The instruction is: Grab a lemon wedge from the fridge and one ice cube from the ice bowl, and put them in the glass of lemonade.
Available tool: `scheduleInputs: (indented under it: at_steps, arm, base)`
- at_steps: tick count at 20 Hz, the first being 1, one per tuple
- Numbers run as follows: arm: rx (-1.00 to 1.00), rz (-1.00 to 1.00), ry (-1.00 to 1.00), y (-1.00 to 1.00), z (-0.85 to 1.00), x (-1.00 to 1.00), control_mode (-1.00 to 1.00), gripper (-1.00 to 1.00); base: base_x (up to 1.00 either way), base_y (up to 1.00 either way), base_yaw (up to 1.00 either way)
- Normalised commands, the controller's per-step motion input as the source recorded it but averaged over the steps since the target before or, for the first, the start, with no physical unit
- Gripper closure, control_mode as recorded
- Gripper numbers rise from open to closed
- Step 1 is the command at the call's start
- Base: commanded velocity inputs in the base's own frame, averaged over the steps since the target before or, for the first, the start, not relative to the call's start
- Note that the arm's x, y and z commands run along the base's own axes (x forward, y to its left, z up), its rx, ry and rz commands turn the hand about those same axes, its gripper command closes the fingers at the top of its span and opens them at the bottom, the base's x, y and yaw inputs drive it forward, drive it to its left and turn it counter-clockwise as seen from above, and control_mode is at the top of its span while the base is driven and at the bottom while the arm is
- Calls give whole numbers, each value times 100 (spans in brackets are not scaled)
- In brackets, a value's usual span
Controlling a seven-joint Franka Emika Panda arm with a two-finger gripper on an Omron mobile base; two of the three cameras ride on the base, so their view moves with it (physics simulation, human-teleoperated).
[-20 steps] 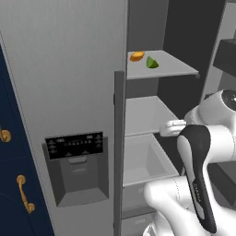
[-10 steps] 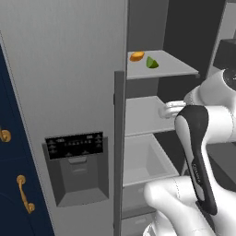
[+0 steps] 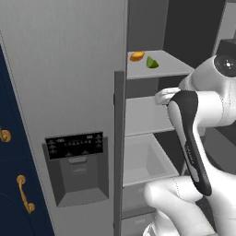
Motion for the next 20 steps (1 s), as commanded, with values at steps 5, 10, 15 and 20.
scheduleInputs:
  at_steps: [5, 10, 15, 20]
  arm:
    - [0, 0, -21, 0, 12, 24, -100, -100]
    - [0, 0, -12, 0, 24, 17, -100, -100]
    - [0, 0, 0, 0, 40, 19, -100, -100]
    - [1, 0, 0, 0, 18, 21, -100, -100]
  base:
    - [0, 0, 0]
    - [0, 0, 0]
    - [0, 0, 0]
    - [0, 0, 0]
